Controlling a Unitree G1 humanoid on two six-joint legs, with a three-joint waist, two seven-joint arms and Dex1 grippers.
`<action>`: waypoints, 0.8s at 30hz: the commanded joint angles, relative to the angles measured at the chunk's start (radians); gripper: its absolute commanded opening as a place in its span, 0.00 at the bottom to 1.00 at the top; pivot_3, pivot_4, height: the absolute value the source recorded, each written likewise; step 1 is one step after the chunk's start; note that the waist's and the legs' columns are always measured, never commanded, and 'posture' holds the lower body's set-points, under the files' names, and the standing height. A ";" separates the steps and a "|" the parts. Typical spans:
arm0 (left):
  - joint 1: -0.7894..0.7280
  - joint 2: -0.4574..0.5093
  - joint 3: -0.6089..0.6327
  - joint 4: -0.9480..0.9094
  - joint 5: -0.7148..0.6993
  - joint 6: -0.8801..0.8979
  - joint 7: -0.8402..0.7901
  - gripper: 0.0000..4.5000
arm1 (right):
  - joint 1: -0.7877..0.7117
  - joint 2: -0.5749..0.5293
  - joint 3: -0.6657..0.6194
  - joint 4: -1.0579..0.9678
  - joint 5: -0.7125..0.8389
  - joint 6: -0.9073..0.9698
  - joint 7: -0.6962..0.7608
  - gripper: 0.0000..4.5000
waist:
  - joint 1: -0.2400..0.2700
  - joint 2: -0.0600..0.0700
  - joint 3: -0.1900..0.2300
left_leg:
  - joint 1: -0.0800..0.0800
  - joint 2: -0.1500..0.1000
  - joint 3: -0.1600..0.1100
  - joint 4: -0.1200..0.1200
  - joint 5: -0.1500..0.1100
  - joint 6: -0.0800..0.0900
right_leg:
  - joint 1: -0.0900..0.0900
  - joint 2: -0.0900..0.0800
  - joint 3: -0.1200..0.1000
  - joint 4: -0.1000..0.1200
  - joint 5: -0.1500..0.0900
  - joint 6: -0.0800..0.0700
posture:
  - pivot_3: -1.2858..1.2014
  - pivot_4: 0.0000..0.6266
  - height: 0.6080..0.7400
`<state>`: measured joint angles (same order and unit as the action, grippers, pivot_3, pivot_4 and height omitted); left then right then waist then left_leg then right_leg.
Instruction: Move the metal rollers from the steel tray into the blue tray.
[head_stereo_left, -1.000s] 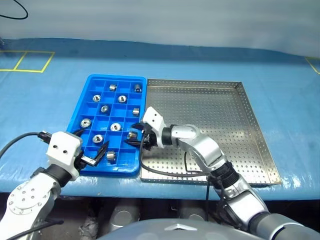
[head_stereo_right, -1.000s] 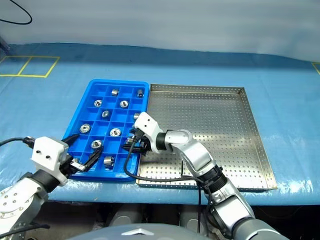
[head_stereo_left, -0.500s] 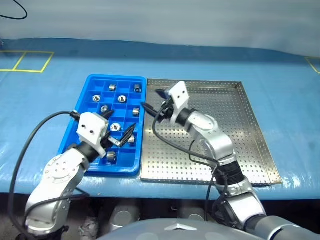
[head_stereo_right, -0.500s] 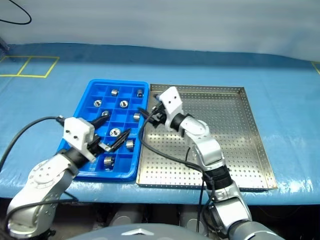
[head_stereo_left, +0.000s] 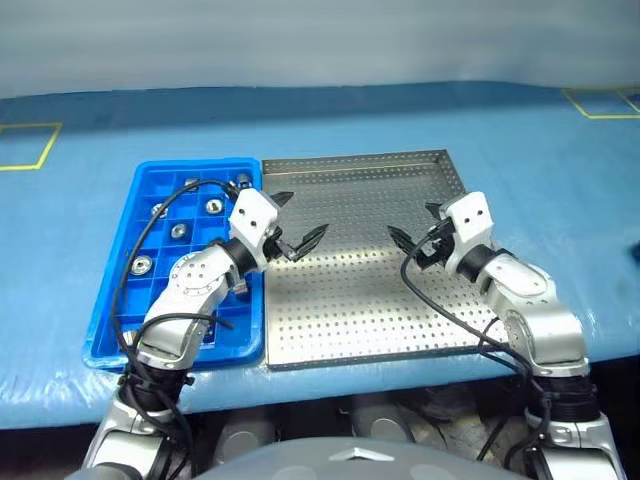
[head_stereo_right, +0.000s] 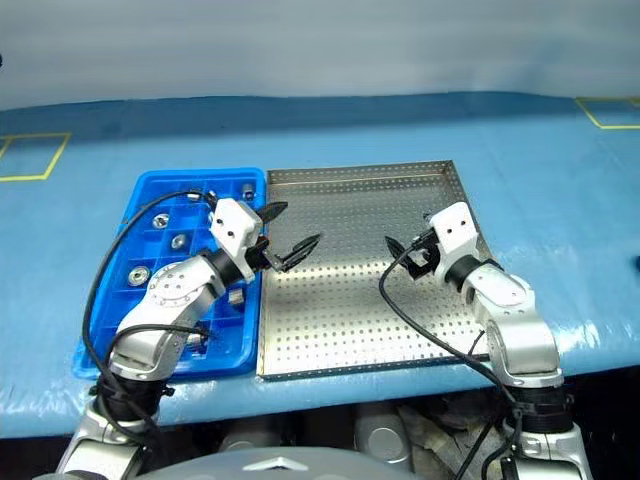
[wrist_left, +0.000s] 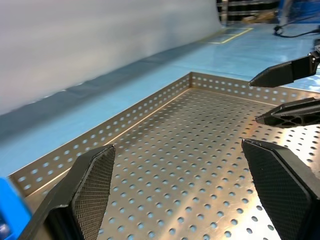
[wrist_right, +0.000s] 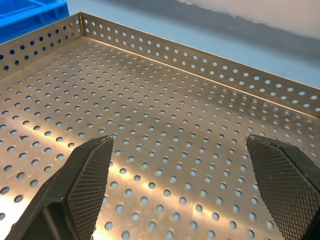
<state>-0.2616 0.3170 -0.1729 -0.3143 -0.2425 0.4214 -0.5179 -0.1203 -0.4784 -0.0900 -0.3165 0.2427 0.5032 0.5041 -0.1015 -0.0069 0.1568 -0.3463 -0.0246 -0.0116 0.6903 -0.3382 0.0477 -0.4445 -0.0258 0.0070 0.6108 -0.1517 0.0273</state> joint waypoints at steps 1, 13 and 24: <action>-0.020 -0.008 -0.018 0.012 0.005 -0.039 -0.027 0.98 | 0.002 0.004 -0.035 -0.076 0.049 -0.005 0.009 1.00 | -0.019 0.000 0.000 | 0.000 0.000 0.001 0.001 0.000 0.001 | 0.000 0.000 0.002 0.000 0.001 0.001 | 0.40 0.24 1.00; 0.058 0.023 -0.026 -0.045 -0.010 -0.026 -0.078 0.98 | -0.007 -0.030 0.032 -0.071 0.102 -0.015 0.136 1.00 | -0.050 0.000 0.000 | 0.001 -0.001 0.007 0.006 -0.003 0.006 | 0.000 0.000 0.008 0.000 0.003 0.007 | 0.43 0.24 1.00; 0.084 0.025 -0.025 -0.073 0.000 -0.023 -0.059 0.98 | -0.039 -0.016 0.045 -0.004 0.086 -0.034 0.150 1.00 | -0.016 0.000 0.000 | 0.001 -0.001 0.007 0.006 -0.003 0.005 | 0.000 -0.001 0.008 0.000 0.004 0.006 | 0.44 0.24 1.00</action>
<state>-0.1706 0.3453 -0.2050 -0.3344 -0.2427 0.4078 -0.5854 -0.1375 -0.4989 -0.0435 -0.3123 0.3227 0.4979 0.6551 -0.1178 -0.0071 0.1569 -0.3456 -0.0256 -0.0042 0.6963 -0.3408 0.0532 -0.4446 -0.0271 0.0155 0.6107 -0.1482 0.0333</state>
